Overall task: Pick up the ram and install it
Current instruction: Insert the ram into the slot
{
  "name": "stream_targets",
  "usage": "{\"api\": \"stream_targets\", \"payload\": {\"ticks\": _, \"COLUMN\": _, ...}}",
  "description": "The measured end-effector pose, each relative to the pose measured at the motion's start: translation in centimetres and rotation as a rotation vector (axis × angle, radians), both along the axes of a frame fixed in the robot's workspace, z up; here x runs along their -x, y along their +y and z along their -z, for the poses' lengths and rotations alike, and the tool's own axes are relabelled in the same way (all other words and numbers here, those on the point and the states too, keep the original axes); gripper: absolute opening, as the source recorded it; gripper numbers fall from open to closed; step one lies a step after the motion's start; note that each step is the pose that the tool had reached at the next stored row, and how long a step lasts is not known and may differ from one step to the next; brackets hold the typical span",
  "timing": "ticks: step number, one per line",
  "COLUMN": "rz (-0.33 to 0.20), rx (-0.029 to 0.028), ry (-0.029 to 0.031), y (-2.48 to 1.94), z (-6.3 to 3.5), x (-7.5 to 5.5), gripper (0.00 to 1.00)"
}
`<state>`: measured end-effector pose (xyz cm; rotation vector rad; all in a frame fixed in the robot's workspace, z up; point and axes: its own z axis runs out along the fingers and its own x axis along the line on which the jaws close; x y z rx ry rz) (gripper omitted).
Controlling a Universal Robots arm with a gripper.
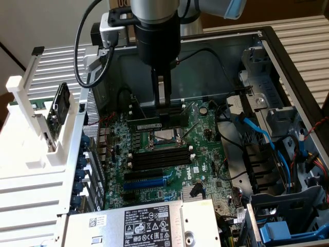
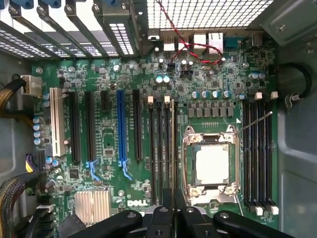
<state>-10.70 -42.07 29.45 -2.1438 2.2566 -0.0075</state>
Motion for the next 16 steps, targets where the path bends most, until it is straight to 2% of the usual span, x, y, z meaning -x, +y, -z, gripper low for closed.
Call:
{"api": "stream_targets", "payload": {"ticks": 3, "rz": -0.001, "rx": -0.0005, "ry": 0.0044, "y": -0.31, "z": 0.52, "x": -0.1, "gripper": 0.12}}
{"api": "stream_targets", "payload": {"ticks": 7, "rz": -0.005, "rx": -0.0006, "ry": 0.0045, "y": -0.31, "z": 1.61, "x": -0.1, "gripper": 0.12}}
{"api": "stream_targets", "payload": {"ticks": 12, "rz": -0.015, "rx": -0.0006, "ry": 0.0047, "y": -0.33, "z": 2.52, "x": -0.1, "gripper": 0.12}}
{"api": "stream_targets", "payload": {"ticks": 14, "rz": -0.017, "rx": -0.0012, "ry": 0.0049, "y": -0.39, "z": 2.81, "x": -0.1, "gripper": 0.12}}
{"api": "stream_targets", "payload": {"ticks": 16, "rz": -0.022, "rx": -0.0042, "ry": 0.0049, "y": -0.55, "z": 3.15, "x": -0.1, "gripper": 0.12}}
